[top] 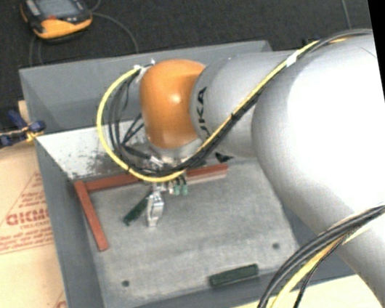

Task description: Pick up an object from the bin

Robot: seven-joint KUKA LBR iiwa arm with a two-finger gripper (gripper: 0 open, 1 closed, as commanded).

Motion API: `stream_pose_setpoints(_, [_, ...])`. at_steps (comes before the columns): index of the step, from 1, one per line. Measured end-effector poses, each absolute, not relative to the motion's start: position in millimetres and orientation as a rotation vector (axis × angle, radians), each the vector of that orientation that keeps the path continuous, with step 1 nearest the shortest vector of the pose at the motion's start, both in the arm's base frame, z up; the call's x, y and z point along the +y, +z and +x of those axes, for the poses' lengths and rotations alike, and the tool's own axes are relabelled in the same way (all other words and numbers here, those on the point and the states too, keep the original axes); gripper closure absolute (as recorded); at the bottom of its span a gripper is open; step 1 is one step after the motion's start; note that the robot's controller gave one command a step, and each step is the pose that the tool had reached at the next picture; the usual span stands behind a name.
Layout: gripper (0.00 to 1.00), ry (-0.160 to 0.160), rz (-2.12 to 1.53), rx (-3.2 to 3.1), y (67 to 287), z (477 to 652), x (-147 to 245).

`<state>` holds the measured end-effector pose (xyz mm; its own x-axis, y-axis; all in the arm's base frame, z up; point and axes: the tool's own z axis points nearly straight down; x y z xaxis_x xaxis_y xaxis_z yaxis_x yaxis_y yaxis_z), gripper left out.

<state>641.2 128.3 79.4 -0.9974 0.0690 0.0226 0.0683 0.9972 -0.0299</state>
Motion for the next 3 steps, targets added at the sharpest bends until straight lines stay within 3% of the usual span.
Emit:
stream_pose_setpoints(1, [1.00, 0.003, 0.074, -3.154, 81, 654.2, 171])
stream_pose_setpoints(2, [1.00, 0.002, 0.074, -3.154, 81, 654.1, 172])
stream_pose_setpoints(3, [1.00, 0.002, 0.113, -3.144, 188, 650.4, 146])
